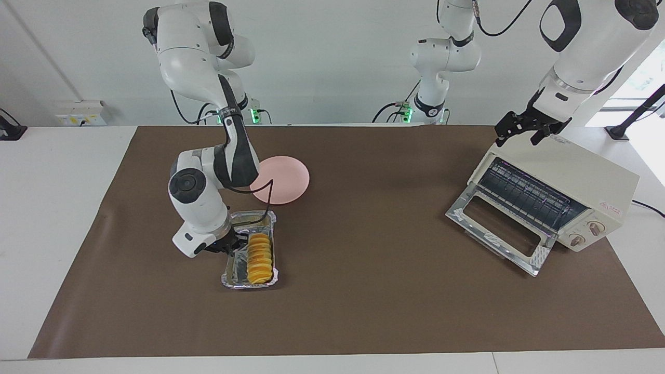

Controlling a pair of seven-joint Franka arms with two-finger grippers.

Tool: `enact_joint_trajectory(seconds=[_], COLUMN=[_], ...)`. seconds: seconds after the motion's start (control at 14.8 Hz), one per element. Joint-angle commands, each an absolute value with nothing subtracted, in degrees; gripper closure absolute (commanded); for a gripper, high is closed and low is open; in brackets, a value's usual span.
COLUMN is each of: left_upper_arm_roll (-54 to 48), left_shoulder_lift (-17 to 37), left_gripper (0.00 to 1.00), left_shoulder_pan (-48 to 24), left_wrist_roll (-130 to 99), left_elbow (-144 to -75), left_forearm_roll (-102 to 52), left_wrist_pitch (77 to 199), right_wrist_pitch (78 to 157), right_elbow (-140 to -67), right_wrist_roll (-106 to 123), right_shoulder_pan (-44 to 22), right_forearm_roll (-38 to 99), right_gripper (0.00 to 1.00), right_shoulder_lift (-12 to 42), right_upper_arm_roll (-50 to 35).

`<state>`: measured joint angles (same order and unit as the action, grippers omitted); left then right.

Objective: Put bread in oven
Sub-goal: 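Lower the bread into the foil tray and open the right gripper, then push the foil tray with the right gripper toward the toaster oven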

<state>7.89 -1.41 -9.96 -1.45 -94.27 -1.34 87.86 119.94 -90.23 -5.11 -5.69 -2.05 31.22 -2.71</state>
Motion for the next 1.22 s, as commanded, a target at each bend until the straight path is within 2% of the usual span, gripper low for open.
enact_joint_trajectory(seconds=[0.0, 0.2, 0.54, 0.95, 1.15], left_upper_arm_roll=[7.6, 7.6, 7.6, 7.6, 7.6], left_shoulder_lift=[-1.8, -1.7, -1.7, -1.8, -1.8], left_gripper=[0.0, 0.0, 0.0, 0.0, 0.0], left_shoulder_pan=[-9.6, -9.6, -9.6, -9.6, -9.6], left_wrist_roll=[-1.3, -1.3, -1.3, -1.3, -1.3], left_elbow=[-94.0, -94.0, -94.0, -94.0, -94.0], left_forearm_roll=[-0.4, -0.4, -0.4, -0.4, -0.4], left_wrist_pitch=[87.3, 87.3, 87.3, 87.3, 87.3], right_wrist_pitch=[114.4, 105.8, 98.5, 107.5, 113.3], right_elbow=[-87.0, -80.5, -72.2, -72.4, -74.3], right_wrist_roll=[-5.8, -5.9, -19.6, -37.2, -39.1], right_shoulder_pan=[-5.4, -6.8, -14.6, -28.4, -31.5], right_forearm_roll=[-1.7, 2.3, 6.6, 10.2, 10.2], right_gripper=[1.0, 1.0, 1.0, 1.0, 1.0], right_shoulder_lift=[30.1, 30.2, 30.8, 32.4, 34.7], right_upper_arm_roll=[-3.7, -3.7, -3.7, -3.6, -3.6])
